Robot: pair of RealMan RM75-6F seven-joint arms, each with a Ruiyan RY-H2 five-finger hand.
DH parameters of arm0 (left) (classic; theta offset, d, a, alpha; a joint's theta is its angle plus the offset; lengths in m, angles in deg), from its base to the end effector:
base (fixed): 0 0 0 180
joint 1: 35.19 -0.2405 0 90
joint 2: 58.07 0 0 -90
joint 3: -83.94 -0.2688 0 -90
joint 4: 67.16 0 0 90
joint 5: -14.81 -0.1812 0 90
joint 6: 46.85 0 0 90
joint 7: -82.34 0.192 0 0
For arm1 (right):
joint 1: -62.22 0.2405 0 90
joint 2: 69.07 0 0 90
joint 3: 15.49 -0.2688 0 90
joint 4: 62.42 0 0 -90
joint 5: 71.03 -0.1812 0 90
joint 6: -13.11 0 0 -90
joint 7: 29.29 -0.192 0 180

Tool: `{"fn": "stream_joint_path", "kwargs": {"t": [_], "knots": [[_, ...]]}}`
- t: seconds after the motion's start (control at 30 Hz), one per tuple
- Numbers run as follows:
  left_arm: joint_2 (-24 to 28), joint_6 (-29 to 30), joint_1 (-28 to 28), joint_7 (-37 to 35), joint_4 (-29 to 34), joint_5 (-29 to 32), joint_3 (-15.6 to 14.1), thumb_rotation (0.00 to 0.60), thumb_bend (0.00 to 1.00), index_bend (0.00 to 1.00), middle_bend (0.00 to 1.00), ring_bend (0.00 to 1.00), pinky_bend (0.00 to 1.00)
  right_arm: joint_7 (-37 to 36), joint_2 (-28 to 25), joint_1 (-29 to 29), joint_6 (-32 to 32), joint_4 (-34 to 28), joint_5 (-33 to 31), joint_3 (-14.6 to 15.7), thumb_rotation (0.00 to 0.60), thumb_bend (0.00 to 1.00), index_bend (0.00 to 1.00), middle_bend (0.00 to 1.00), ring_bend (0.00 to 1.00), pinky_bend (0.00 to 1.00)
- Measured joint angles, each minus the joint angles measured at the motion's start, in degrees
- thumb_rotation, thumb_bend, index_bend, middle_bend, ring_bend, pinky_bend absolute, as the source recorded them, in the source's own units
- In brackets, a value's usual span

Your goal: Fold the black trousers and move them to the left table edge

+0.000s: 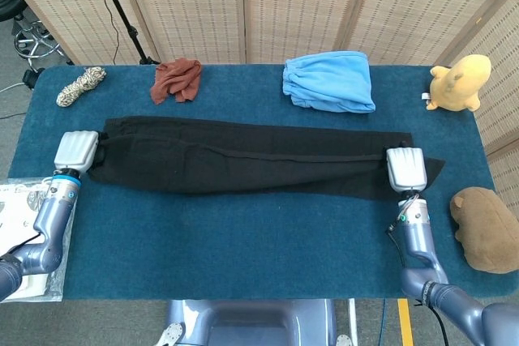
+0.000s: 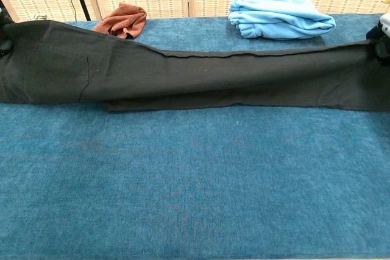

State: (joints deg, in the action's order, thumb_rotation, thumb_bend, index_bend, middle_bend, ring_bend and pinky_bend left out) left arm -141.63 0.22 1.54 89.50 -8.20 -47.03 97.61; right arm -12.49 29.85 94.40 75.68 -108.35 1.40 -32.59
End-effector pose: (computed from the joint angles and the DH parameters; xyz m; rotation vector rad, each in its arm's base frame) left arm -0.3002 0.4430 0.0991 -1.5128 -0.9487 -0.6610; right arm -0.2915 -0.4218 0.0621 1.4481 -0.6298 0.6637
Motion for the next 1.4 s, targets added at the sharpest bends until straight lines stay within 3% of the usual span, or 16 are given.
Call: {"fn": "stream_joint_path", "kwargs": {"t": [0.67, 1.4], "knots": [[-3.38, -1.44, 3.44, -1.13, -5.38, 2.16, 1.97, 0.600, 0.57, 0.64, 0.53, 0.47, 0.50, -1.33, 5.85, 8.46, -8.56, 16.27, -3.35, -1.67, 0.600, 0.70, 0.65, 0.58, 0.43, 0.62], [-7.44, -4.79, 6.59, -0.04, -13.43, 5.07, 2.86, 0.600, 0.56, 0.64, 0.53, 0.47, 0.50, -3.87, 11.29, 13.45, -15.78, 29.30, -5.55, -2.49, 0.600, 0.70, 0.65, 0.59, 0.43, 0.62]]}}
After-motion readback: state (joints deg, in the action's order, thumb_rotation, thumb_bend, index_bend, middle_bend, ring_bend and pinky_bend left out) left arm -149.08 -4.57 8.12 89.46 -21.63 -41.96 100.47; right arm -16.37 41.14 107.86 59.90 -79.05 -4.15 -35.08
